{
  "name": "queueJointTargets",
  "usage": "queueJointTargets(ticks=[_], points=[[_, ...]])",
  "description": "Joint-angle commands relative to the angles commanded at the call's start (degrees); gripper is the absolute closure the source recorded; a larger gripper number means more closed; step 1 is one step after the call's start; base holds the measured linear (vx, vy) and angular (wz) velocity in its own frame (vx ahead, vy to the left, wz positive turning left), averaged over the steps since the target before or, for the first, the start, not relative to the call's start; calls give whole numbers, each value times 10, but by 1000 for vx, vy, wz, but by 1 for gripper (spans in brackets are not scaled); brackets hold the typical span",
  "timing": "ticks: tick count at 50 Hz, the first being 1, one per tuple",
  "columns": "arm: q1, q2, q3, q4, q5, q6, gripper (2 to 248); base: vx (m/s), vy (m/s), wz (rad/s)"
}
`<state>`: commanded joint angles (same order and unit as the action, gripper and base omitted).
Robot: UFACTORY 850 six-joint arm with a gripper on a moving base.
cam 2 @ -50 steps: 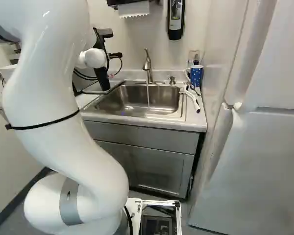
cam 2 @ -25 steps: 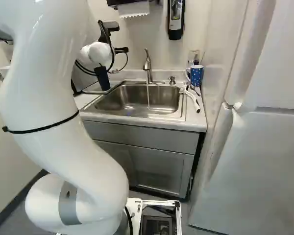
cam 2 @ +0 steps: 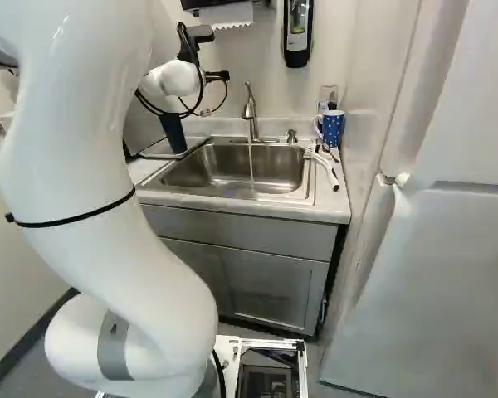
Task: Rinse the cup and place it in the tray
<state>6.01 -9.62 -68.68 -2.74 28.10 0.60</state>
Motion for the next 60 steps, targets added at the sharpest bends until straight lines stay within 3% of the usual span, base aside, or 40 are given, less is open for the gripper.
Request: queueJointTargets(ticks=[25,40,60], points=[[-36,-16,-47,0,-34,0,3,0,0,0],[-44,-54,-92,0,-58,0,3,0,0,0],[-46,-59,-98,0,-89,0,3,0,0,0]])
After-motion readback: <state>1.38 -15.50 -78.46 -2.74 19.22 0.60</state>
